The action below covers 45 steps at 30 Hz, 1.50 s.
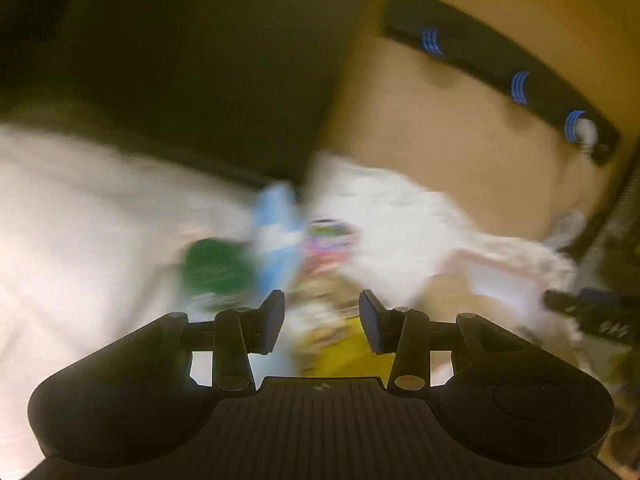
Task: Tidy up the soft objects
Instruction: 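Move the left tool toward the yellow funnel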
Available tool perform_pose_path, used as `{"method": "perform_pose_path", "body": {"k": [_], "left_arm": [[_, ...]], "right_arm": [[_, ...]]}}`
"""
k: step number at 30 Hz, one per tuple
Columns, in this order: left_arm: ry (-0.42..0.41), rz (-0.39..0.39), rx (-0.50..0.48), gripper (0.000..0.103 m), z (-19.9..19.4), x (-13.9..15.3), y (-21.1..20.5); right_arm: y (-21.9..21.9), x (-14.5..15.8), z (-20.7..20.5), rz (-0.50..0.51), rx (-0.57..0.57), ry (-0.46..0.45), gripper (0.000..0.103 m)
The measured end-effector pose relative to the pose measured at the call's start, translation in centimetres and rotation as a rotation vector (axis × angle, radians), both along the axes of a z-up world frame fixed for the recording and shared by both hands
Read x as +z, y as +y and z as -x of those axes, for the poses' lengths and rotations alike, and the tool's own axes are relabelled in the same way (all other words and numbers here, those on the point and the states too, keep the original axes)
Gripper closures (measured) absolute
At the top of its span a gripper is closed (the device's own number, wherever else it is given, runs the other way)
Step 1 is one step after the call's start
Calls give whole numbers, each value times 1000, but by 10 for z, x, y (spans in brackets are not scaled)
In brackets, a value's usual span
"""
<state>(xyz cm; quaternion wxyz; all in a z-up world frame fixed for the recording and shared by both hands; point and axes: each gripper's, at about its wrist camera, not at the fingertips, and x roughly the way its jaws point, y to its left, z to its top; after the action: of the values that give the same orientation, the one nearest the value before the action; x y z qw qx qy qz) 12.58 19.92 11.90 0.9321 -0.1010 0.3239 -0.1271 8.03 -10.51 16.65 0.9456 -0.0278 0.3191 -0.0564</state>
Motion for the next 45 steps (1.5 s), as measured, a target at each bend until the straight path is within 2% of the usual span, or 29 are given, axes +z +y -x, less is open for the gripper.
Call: {"method": "perform_pose_path", "body": {"k": [5,8,10,19,24,27,31,33,35,36,38,41,43,45], "left_arm": [[48,19,116,58,11,-17,54],[62,26,128,58,17,-29,71],[84,20,122,58,18,-36,74],[152,21,44,58,8,-58,53],[166,89,-33,58,-6,-58,31],[191,156,-8,58,-25,-58,20],[198,122,72,58,-44,-60,7],[142,153,20,58,-39,-53,4],[35,169,-142,58,-28,-40,-3],[0,133,-205,58,-23,-35,-9],[-41,11,-307,58,-16,-26,-22],[-39,-138,-416,58,-10,-26,-39],[-24,-221,-445,57,-13,-34,-50],[-13,-279,-408,57,-16,-42,-58]], "right_arm": [[27,-6,-12,-40,84,52,21],[42,-12,-10,-52,120,74,23],[49,-16,-8,-45,146,91,29],[69,-32,18,6,191,107,29],[75,-41,26,10,238,144,28],[78,-46,33,35,255,158,29],[80,-49,42,63,264,162,29],[79,-48,48,82,269,154,29],[75,-48,54,100,268,147,29],[72,-48,56,101,263,148,29],[66,-50,59,92,250,161,29],[57,-53,61,85,231,176,29],[53,-54,63,83,226,184,29],[49,-56,64,84,223,190,29]]}}
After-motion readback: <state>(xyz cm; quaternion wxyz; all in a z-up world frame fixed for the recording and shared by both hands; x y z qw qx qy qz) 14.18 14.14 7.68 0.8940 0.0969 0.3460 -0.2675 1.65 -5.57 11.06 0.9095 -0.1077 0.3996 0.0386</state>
